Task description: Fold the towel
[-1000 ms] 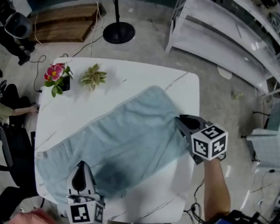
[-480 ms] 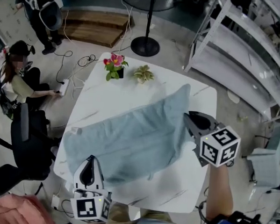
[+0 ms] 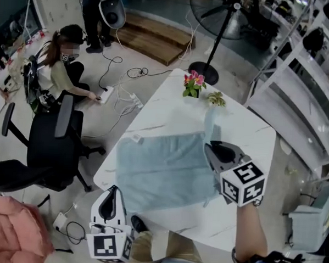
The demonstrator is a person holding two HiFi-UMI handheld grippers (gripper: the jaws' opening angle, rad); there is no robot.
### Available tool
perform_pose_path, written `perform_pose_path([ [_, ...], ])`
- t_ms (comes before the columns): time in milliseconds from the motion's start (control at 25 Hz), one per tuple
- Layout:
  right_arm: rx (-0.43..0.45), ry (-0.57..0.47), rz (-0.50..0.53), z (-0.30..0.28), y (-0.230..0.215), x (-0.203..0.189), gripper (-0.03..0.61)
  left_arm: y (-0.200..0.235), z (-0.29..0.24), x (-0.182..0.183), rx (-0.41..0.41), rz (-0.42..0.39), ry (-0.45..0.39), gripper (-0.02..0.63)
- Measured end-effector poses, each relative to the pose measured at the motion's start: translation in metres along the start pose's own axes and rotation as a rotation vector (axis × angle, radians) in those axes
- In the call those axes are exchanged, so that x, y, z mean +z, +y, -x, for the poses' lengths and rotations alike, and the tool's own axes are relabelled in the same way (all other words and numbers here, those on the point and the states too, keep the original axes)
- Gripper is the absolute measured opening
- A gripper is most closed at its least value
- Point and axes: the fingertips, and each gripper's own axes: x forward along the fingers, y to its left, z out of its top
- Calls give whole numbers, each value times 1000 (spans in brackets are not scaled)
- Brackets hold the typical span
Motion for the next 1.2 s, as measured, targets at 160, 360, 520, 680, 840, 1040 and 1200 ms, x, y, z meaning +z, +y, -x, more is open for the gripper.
perform_pose_path([
  [160, 50, 20, 19, -37, 68, -2, 46, 37, 25, -10, 20, 26, 5, 8],
  [360, 104, 40, 30, -96, 147, -7, 47, 74, 48, -23, 71, 64, 19, 8],
  [520, 109, 93, 30, -133, 180, -33, 48, 95, 61, -35, 101, 88, 38, 8],
  [680, 107, 164, 67, -161, 204, -68, 51, 107, 69, -50, 105, 107, 59, 8],
  [840, 106, 226, 114, -179, 220, -93, 62, 117, 71, -62, 110, 123, 99, 8],
  [1040, 265, 251, 156, -162, 248, -83, 234, 115, 67, -58, 94, 127, 98, 8],
  [1200, 378, 158, 147, -114, 258, -39, 267, 104, 58, -36, 49, 115, 52, 8],
])
